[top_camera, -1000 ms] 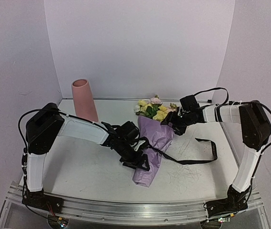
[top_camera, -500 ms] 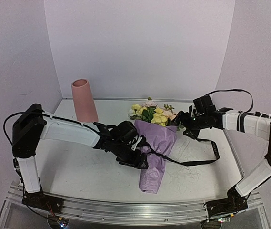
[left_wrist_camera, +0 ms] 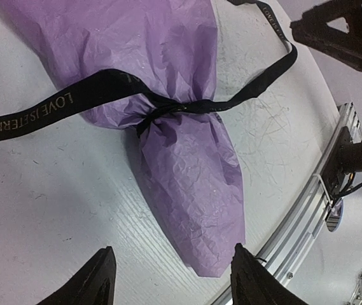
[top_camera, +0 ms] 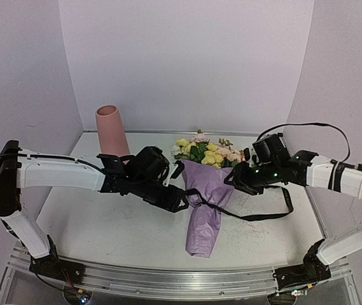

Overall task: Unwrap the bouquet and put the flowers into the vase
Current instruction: Untie the ribbon from the wrapping paper.

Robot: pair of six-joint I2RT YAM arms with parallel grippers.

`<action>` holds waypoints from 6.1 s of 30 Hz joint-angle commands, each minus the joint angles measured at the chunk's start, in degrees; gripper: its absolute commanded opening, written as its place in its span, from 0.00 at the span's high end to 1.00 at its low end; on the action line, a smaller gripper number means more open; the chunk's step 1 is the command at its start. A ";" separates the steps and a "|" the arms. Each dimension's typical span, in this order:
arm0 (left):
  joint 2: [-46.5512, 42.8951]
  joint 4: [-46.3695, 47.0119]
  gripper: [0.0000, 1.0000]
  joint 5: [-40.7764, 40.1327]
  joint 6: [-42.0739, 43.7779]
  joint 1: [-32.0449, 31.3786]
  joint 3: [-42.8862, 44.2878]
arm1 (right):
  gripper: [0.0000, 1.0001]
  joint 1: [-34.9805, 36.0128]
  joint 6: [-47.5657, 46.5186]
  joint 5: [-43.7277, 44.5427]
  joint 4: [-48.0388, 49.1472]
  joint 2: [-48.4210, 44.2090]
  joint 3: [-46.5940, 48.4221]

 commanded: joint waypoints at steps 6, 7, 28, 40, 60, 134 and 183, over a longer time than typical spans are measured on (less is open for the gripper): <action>2.80 -1.04 0.39 -4.67 1.40 1.60 7.18 | 0.60 7.37 1.61 0.43 -1.69 8.77 5.32; 3.92 -1.33 0.40 -5.00 1.50 1.82 8.20 | 0.62 8.21 1.78 0.22 -1.66 10.22 5.85; 17.29 -1.69 0.54 1.90 -9.46 3.91 16.01 | 0.82 10.45 -3.34 -5.21 0.02 15.42 -1.72; 22.16 -1.71 0.99 4.28 -10.00 3.42 21.39 | 0.88 10.43 -4.55 0.74 -2.93 3.57 -3.83; 26.96 -1.39 1.00 10.83 -9.73 2.07 20.43 | 1.00 10.43 -2.84 0.64 4.97 8.34 -2.83; 23.72 -2.18 0.73 4.07 22.60 0.62 23.70 | 0.80 5.18 -9.12 -2.87 1.50 10.73 0.12; 24.21 -4.70 0.88 -5.12 15.66 -0.23 25.18 | 0.53 5.17 -9.84 -5.75 11.57 13.89 -6.74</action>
